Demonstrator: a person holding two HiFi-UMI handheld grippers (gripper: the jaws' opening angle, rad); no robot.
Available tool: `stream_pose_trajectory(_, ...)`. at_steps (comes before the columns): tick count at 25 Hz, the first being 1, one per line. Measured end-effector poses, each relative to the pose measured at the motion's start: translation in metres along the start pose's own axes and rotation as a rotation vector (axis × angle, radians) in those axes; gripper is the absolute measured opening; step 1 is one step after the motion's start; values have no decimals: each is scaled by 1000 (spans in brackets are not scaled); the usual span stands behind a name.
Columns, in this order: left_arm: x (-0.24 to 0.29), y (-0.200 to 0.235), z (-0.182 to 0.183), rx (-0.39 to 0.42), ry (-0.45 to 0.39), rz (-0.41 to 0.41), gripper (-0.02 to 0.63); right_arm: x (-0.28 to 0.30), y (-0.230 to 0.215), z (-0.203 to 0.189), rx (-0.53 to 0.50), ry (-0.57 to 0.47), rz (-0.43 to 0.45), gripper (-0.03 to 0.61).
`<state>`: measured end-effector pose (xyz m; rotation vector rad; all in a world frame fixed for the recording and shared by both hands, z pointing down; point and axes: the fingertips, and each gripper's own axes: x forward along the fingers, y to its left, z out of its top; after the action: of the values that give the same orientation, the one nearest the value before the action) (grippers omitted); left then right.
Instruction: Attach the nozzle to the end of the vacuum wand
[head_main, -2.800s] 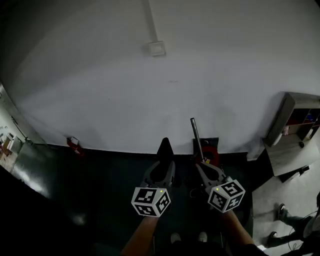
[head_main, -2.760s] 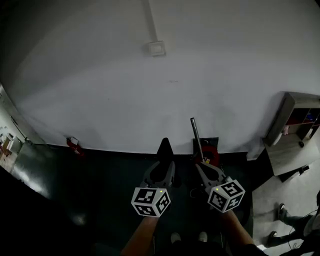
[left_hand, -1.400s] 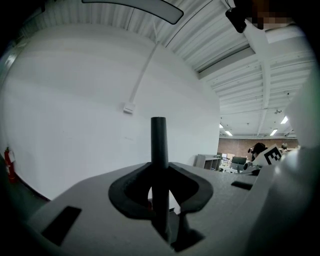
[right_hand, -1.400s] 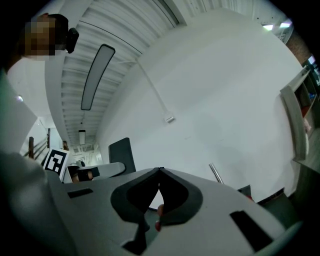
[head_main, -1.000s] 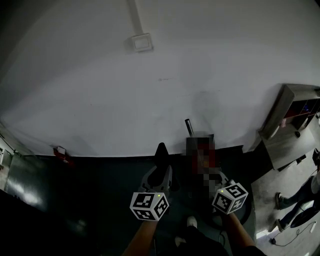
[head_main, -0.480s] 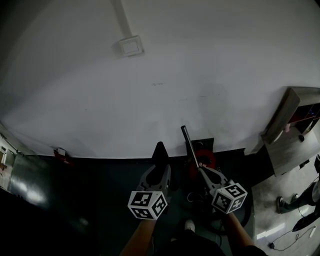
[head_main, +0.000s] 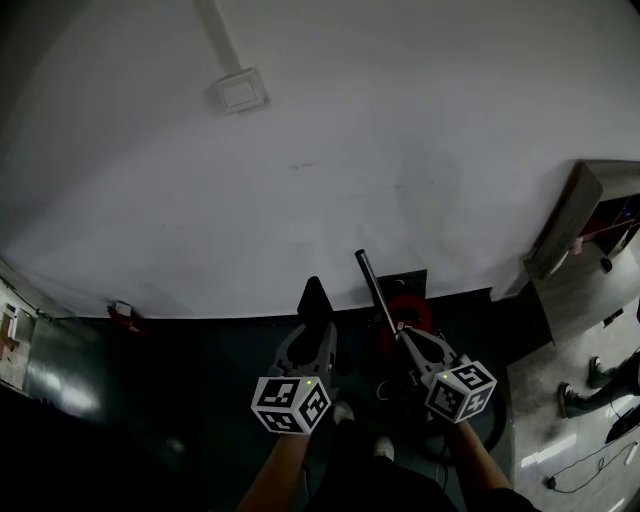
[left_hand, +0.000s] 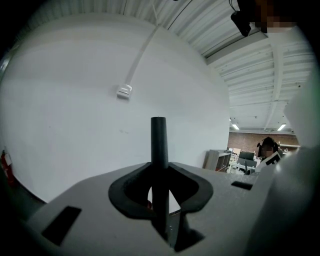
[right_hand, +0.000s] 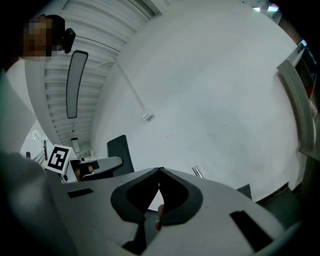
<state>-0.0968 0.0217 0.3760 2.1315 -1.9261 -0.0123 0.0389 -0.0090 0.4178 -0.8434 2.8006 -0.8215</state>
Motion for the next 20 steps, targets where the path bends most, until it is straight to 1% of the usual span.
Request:
stream_pose_trajectory(5, 21, 8, 1, 5, 6, -12, 84, 13, -17, 1, 25, -4, -22, 17)
stream_pose_trajectory(10, 42, 29, 5, -5, 13, -21, 84, 35, -27, 1, 32, -1, -45, 17)
stream_pose_trajectory(20, 89, 67, 6, -24, 37, -64, 84, 83, -46, 0, 35, 7, -99, 17)
